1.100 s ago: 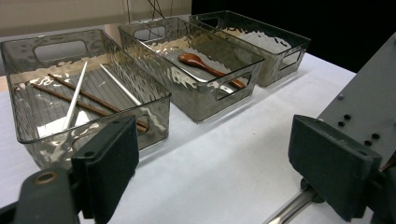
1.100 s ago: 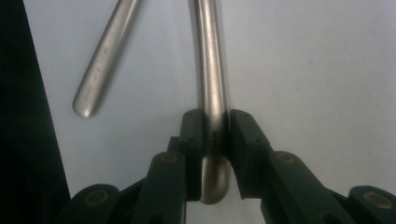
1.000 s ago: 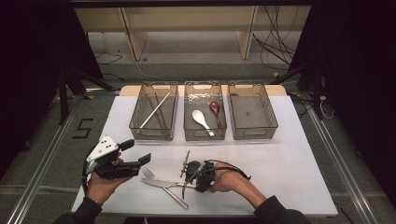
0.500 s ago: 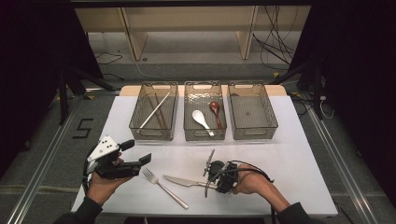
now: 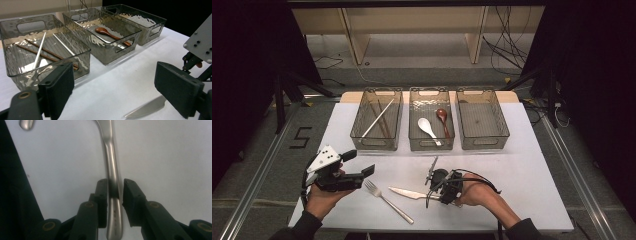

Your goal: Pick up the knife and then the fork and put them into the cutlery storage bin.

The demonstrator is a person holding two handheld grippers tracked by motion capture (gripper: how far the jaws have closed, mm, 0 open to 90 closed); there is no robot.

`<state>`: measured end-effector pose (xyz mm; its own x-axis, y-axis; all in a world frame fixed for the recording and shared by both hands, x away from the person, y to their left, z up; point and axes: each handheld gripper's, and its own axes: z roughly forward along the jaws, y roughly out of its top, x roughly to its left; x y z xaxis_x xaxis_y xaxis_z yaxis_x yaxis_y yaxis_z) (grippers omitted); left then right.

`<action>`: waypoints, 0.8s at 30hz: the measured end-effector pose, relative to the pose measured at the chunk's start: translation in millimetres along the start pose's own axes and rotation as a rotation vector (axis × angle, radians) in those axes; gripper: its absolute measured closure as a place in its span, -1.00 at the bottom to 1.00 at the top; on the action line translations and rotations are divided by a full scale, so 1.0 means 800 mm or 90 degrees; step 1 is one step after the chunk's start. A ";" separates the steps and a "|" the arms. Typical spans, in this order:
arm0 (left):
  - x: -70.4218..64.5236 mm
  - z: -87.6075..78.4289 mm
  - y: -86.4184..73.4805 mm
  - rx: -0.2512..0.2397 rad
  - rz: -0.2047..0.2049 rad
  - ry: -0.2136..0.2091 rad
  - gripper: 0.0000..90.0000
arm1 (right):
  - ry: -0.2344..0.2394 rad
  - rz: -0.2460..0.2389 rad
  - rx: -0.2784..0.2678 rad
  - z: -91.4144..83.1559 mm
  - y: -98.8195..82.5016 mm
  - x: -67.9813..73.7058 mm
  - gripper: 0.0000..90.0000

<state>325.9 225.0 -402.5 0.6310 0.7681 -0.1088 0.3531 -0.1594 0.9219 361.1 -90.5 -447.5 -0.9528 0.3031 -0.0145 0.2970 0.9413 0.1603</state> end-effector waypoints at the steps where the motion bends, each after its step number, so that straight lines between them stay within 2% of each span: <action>1: 0.000 0.000 0.000 -0.001 0.000 0.000 -0.65 | -0.003 0.001 0.008 0.002 0.003 0.000 0.61; 7: 0.000 0.000 0.000 0.000 0.002 0.000 -0.65 | 0.002 -0.006 0.027 0.012 0.009 0.000 0.60; 11: 0.000 0.000 0.000 -0.001 -0.001 0.000 -0.65 | 0.000 -0.019 0.039 0.012 0.012 0.003 0.73; 18: 0.000 0.000 0.000 0.001 0.000 0.000 -0.65 | -0.007 -0.023 0.059 0.013 0.017 0.007 0.77; 24: 0.000 0.000 0.000 -0.001 0.000 0.000 -0.65 | -0.015 -0.030 0.049 0.011 0.015 0.008 0.78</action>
<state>325.9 225.2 -402.2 0.6304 0.7686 -0.1087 0.3521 -0.1583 0.9225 358.9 -76.2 -454.6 -0.9645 0.2606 -0.0435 0.2564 0.9630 0.0829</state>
